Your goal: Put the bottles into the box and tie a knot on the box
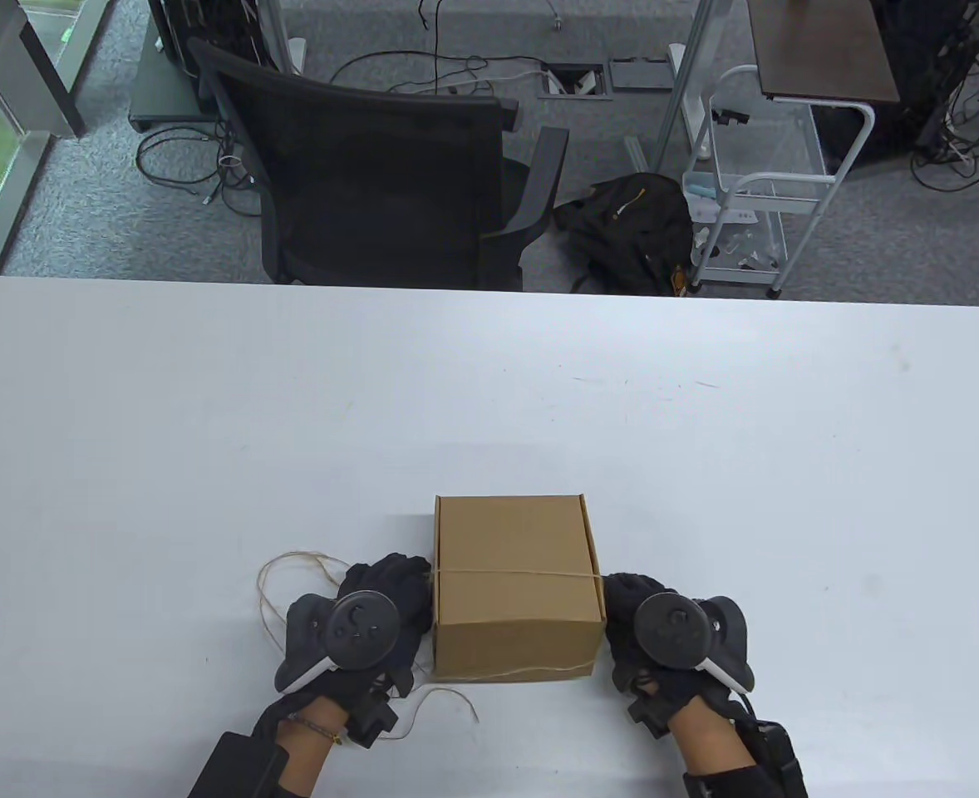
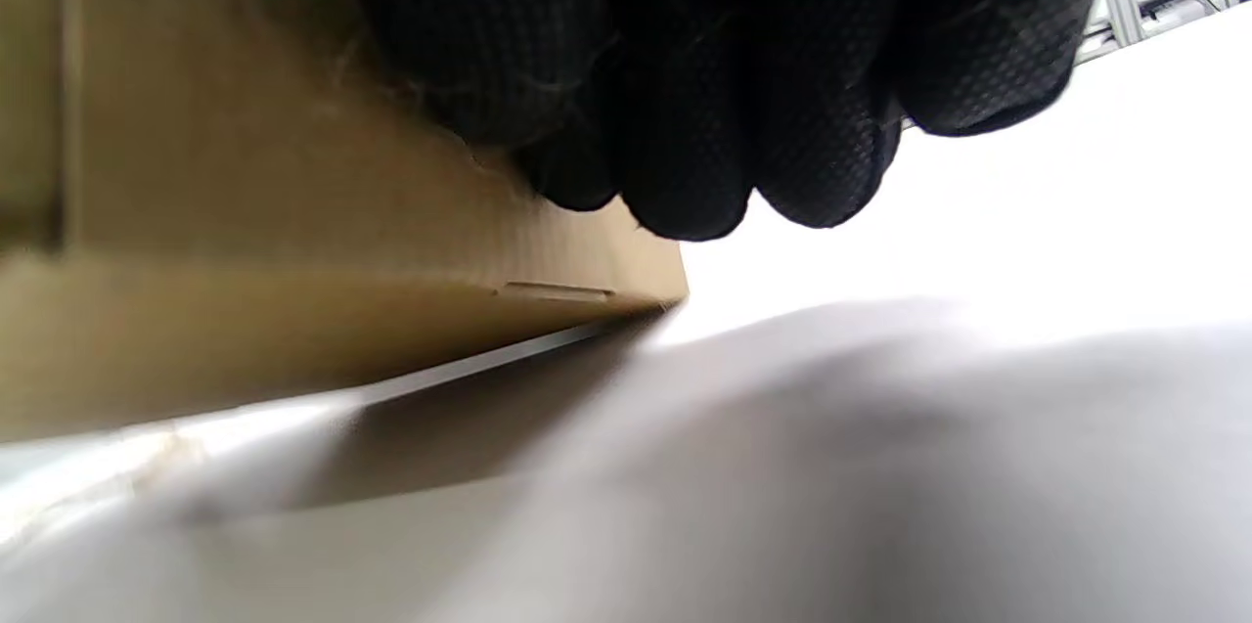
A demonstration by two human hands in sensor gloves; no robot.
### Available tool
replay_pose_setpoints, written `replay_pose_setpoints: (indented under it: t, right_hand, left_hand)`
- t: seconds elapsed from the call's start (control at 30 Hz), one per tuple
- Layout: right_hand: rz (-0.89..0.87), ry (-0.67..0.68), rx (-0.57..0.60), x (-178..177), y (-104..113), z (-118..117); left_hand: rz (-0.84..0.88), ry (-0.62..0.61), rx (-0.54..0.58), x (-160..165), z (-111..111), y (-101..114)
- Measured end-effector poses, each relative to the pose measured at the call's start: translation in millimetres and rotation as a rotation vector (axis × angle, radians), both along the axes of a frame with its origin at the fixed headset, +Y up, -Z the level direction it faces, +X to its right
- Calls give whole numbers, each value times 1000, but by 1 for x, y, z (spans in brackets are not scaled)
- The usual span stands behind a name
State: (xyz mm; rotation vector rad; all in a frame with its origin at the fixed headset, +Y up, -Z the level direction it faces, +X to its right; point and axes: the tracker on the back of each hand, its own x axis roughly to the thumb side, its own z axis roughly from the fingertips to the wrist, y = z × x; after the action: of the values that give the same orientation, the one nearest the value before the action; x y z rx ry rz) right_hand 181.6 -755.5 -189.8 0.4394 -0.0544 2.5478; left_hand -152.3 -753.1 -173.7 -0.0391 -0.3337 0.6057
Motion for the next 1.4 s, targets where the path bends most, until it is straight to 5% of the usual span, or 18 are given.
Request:
replay_pose_setpoints:
  t: [0.37,0.77,0.93,1.17,1.4]
  right_hand:
    - [-381,6,-125,11,7,4]
    - [-480,-64,-102,16,12,4]
    - [-566,-95,-208,18,4,-2]
    - [-482,-99,-191,13,-7,-7]
    - [-161,27,-211,8,27,2]
  left_hand:
    - [506,18,-154,-26,-3,7]
    - [557,123,-195,-27,-10,9]
    - [567,147,-247,-28,-18,6]
    - [660,181,-379,-30,-28,-15]
    - [704,169,-426,-31,-23,-7]
